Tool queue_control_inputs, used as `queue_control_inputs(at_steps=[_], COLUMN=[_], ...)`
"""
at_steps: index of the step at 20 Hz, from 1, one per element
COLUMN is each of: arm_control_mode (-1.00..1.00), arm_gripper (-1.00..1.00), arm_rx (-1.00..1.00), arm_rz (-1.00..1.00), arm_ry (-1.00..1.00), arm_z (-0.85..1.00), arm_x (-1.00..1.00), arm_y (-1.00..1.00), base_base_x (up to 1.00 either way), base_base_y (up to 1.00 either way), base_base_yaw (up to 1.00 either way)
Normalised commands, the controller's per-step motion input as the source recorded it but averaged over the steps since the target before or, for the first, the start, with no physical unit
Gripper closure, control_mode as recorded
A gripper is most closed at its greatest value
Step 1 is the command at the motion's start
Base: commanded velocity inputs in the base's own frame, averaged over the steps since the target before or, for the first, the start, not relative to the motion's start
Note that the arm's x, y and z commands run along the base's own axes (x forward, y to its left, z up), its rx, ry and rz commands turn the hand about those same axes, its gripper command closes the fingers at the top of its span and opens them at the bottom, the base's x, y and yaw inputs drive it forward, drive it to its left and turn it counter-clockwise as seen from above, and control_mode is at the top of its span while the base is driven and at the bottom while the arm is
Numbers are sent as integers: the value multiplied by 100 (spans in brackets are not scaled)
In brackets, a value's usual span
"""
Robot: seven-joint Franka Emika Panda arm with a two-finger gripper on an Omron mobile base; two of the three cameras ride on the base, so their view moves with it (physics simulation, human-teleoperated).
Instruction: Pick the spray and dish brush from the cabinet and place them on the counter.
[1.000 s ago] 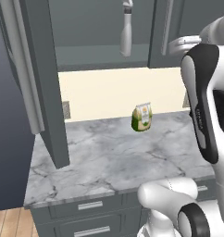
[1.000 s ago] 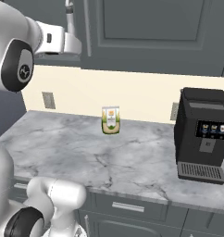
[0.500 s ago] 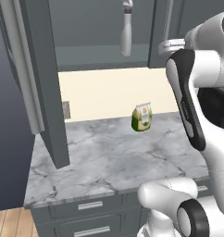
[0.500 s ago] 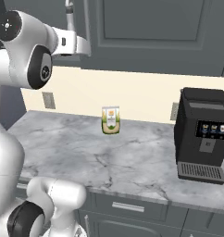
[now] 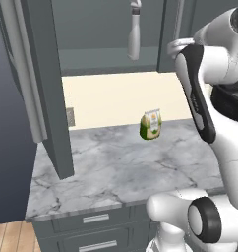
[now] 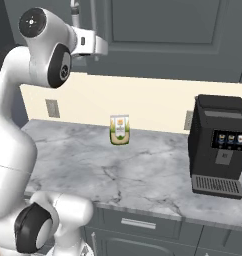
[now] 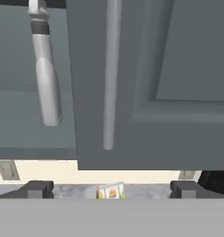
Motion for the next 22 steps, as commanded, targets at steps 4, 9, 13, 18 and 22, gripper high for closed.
queue_control_inputs(at_steps=[4, 9, 13, 18, 22], arm_control_mode=[-100, -100, -100, -100, -100], arm_gripper=[-100, -100, -100, -100, -100], arm_rx=[0, 0, 0, 0, 0], arm_rz=[0, 0, 0, 0, 5], arm_ry=[2, -3, -3, -3, -1], arm_z=[0, 0, 0, 0, 0], arm_x=[33, 50, 53, 46, 43], arm_y=[2, 7, -1, 3, -11], base_base_x=[0, 0, 0, 0, 0], base_base_y=[0, 0, 0, 0, 0], base_base_yaw=[0, 0, 0, 0, 0])
